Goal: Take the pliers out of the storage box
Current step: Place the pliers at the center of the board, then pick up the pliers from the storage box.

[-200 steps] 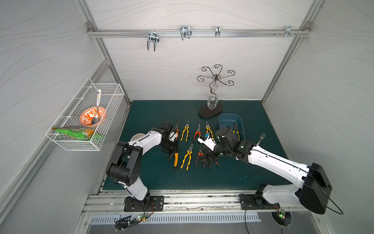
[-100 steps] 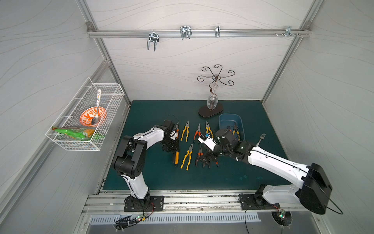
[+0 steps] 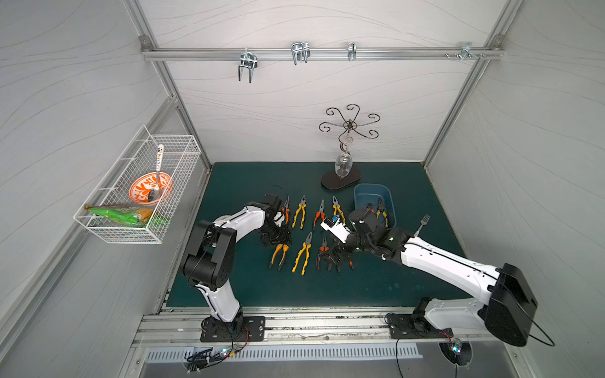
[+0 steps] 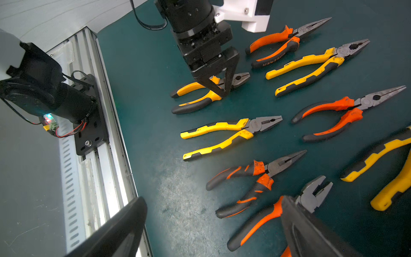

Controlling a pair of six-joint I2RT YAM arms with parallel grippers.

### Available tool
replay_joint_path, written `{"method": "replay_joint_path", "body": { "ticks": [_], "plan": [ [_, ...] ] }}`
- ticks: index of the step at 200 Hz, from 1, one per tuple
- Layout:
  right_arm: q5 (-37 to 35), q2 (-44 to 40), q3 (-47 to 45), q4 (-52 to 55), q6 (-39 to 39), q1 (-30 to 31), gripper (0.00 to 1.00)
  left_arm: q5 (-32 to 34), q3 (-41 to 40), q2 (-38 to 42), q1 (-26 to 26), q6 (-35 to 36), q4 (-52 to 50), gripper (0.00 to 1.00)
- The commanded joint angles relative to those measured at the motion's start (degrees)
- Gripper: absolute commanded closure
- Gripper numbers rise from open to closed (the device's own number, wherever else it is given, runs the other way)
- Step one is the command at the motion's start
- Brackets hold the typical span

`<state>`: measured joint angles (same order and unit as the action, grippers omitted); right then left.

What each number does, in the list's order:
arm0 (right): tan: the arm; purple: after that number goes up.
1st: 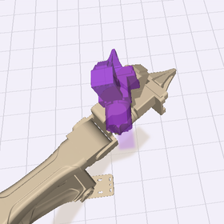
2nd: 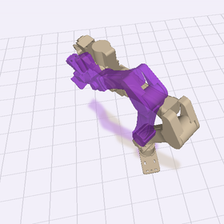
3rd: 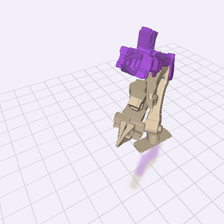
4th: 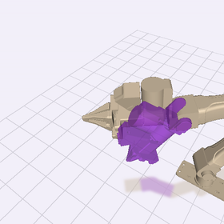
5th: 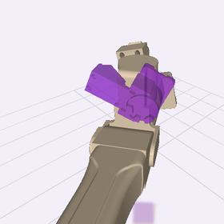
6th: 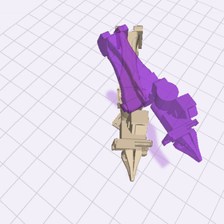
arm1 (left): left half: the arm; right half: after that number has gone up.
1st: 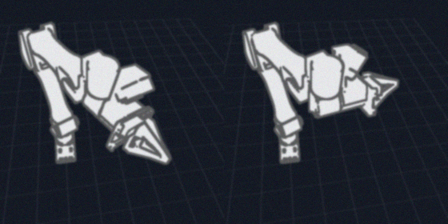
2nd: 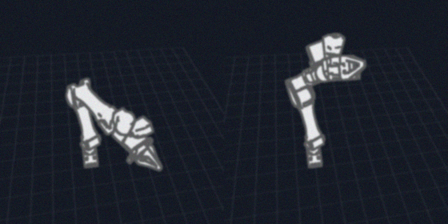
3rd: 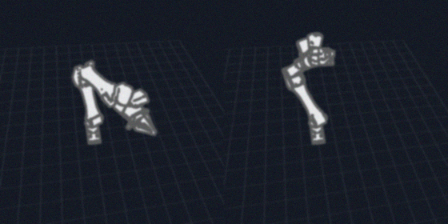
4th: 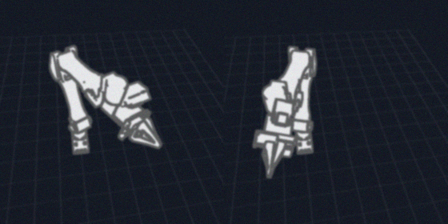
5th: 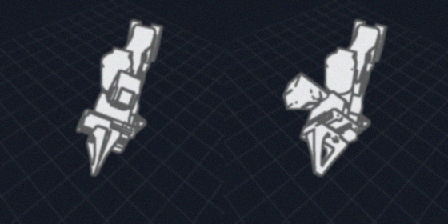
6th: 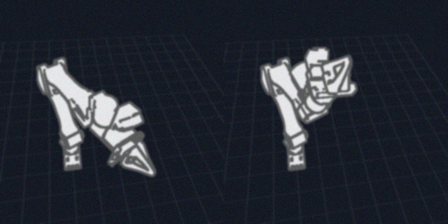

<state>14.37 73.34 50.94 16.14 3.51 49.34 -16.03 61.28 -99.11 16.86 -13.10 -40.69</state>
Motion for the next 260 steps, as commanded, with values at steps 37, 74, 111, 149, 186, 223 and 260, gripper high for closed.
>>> {"method": "replay_joint_path", "body": {
  "ticks": [37,74,111,149,186,223,260],
  "plan": [
    [-7.71,-3.90,-0.49,-1.84,-8.38,-8.43,0.01,-0.26,-0.29,8.52,0.12,-3.92,2.73,0.07],
    [-13.40,-2.20,1.45,2.07,-12.49,-17.87,0.01,0.30,-3.81,15.69,4.18,-8.07,13.68,0.01],
    [-19.25,1.90,4.82,5.54,-14.47,-25.58,0.03,4.87,-11.32,21.23,12.28,-10.61,32.05,0.00],
    [-23.87,9.66,10.19,9.40,-14.41,-29.80,0.11,9.83,-18.80,24.67,19.62,-8.37,48.50,0.00],
    [-25.57,20.34,17.09,15.07,-15.50,-32.56,0.23,13.66,-22.26,27.19,25.67,-3.12,55.60,0.00],
    [-23.81,28.13,21.98,17.59,-15.53,-32.97,0.49,13.71,-24.42,29.20,28.26,1.99,59.05,0.00],
    [-21.33,33.22,24.63,18.85,-16.49,-32.96,0.60,13.97,-25.15,30.11,28.59,4.93,59.99,0.00]
  ]
}}
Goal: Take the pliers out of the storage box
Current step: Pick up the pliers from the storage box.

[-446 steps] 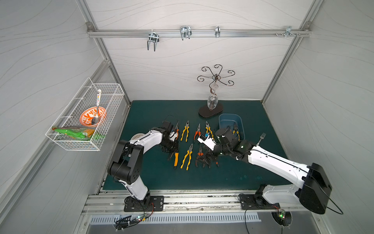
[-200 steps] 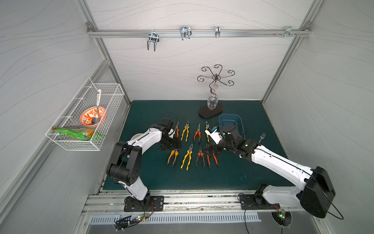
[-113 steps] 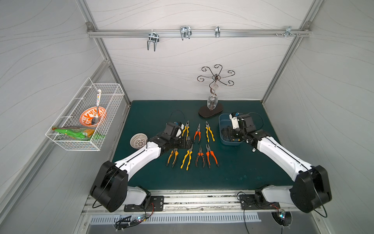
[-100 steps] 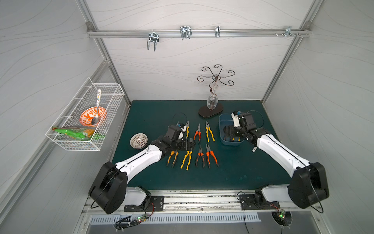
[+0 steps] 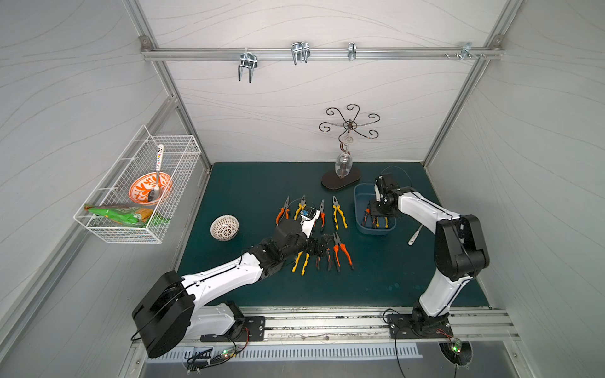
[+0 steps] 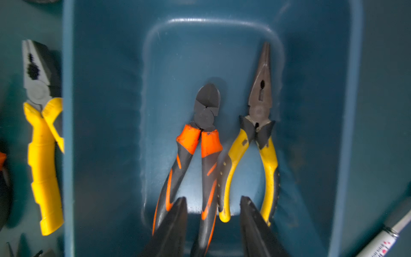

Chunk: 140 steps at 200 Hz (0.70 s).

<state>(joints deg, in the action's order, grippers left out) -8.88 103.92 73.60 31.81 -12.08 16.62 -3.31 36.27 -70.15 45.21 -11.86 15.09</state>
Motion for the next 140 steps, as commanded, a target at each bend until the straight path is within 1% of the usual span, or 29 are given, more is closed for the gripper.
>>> {"method": "replay_joint_path", "body": {
  "ticks": [1,35,54,88,115,131,140],
  "plan": [
    [1.93,2.75,2.06,3.22,-0.92,-0.26,0.60,1.27,-0.15,1.15,0.23,3.77,4.18,0.00],
    [3.13,6.49,3.48,4.74,-1.98,-0.20,0.64,1.43,-0.06,1.27,0.29,4.63,3.79,0.00],
    [3.15,8.15,3.52,5.03,-2.05,-0.28,0.63,0.74,0.20,1.30,0.30,5.17,3.17,0.00],
    [0.65,11.69,4.57,7.16,-2.77,-0.38,0.62,0.06,0.27,1.22,0.25,5.44,2.85,0.00],
    [1.49,13.60,5.11,7.96,-3.06,-0.45,0.60,-0.84,0.51,1.20,0.28,5.87,2.60,0.00],
    [1.91,13.64,5.16,8.01,-3.06,-0.48,0.66,-1.31,0.90,1.00,0.28,6.06,1.97,0.00],
    [1.90,13.14,5.07,8.05,-3.09,-0.47,0.72,-1.30,0.91,1.02,0.26,5.98,1.82,0.00]
  ]
}}
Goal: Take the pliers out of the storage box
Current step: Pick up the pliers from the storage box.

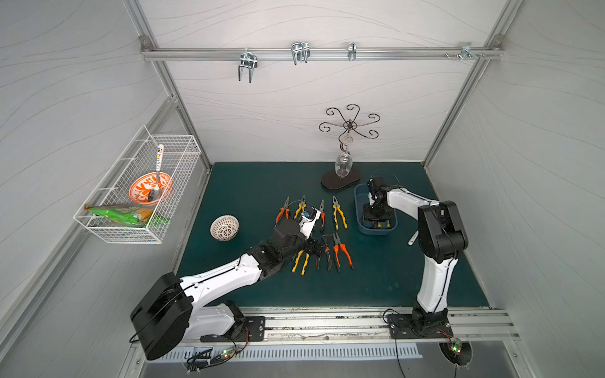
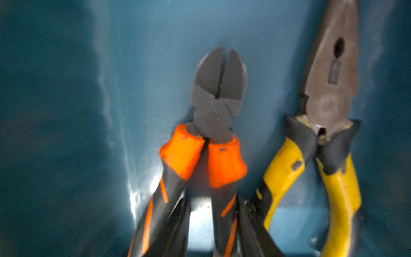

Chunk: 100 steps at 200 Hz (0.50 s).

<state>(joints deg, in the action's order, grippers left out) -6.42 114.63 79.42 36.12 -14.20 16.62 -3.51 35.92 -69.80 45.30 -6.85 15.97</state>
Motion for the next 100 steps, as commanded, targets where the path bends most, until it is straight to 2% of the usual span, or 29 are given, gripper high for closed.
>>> {"method": "replay_joint_path", "body": {
  "ticks": [1,23,44,100],
  "plan": [
    [-0.55,2.35,-0.75,3.76,-0.94,-0.46,0.73,-1.12,1.26,0.65,0.20,0.97,0.97,0.00],
    [-0.95,-0.08,-1.44,3.11,-0.71,-0.47,0.90,-0.86,1.25,0.74,0.16,1.14,0.82,0.00],
    [-1.22,-3.28,-2.35,1.81,-0.36,-0.51,0.98,-0.52,1.34,0.65,0.16,0.89,0.84,0.00],
    [-1.58,-12.99,-7.32,-4.51,-0.38,-0.37,1.00,2.47,3.01,0.97,0.05,-1.89,-1.66,0.00]
  ]
}}
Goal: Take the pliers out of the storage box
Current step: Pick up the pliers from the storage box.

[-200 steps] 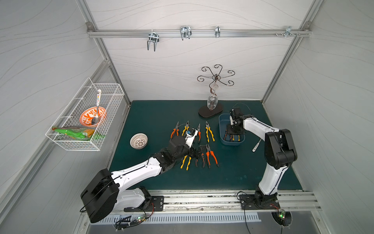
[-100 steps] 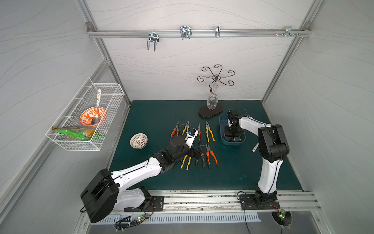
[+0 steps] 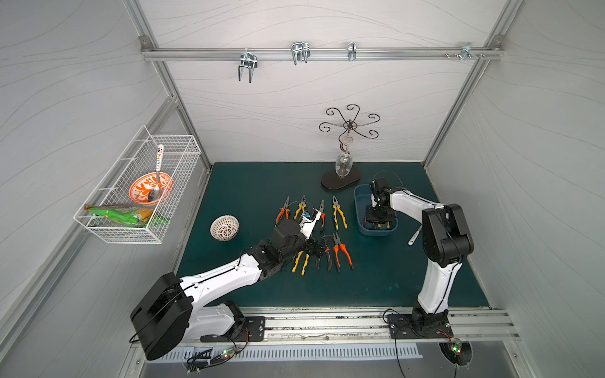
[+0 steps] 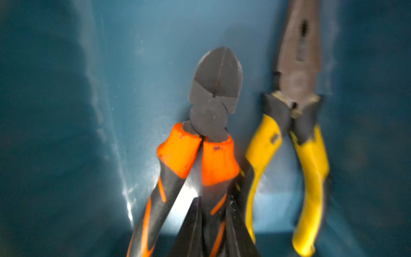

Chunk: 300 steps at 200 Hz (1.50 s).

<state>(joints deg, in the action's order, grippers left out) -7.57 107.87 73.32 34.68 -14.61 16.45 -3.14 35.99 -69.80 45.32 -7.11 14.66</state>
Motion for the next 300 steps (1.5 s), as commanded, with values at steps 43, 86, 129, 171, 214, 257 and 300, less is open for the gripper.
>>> {"method": "replay_joint_path", "body": {
  "ticks": [43,86,129,171,214,257,300],
  "plan": [
    [1.60,-15.14,-5.65,-7.25,0.09,0.38,1.00,-1.05,7.92,-0.74,-4.47,-11.67,-6.67,0.01],
    [2.17,-22.72,-8.25,-10.09,2.18,4.55,1.00,-8.80,14.15,-5.78,-8.58,-21.13,-6.92,0.01],
    [3.04,-28.17,-9.27,-12.64,2.68,11.20,1.00,-6.10,23.57,-12.69,-8.55,-31.37,-11.33,0.11],
    [6.37,-29.19,-8.70,-15.22,-0.20,16.95,1.00,-8.29,27.89,-16.52,-8.58,-36.57,-10.96,0.25],
    [9.90,-27.79,-7.31,-15.83,-2.96,20.74,1.00,-11.66,28.70,-18.41,-8.49,-38.63,-9.43,0.35],
    [13.03,-28.14,-7.06,-17.36,-3.58,22.70,1.00,-12.51,29.26,-19.97,-8.50,-39.81,-8.62,0.45],
    [15.96,-28.44,-6.61,-17.49,-3.51,22.94,1.00,-14.79,30.71,-21.66,-8.50,-40.70,-7.45,0.61]
  ]
}}
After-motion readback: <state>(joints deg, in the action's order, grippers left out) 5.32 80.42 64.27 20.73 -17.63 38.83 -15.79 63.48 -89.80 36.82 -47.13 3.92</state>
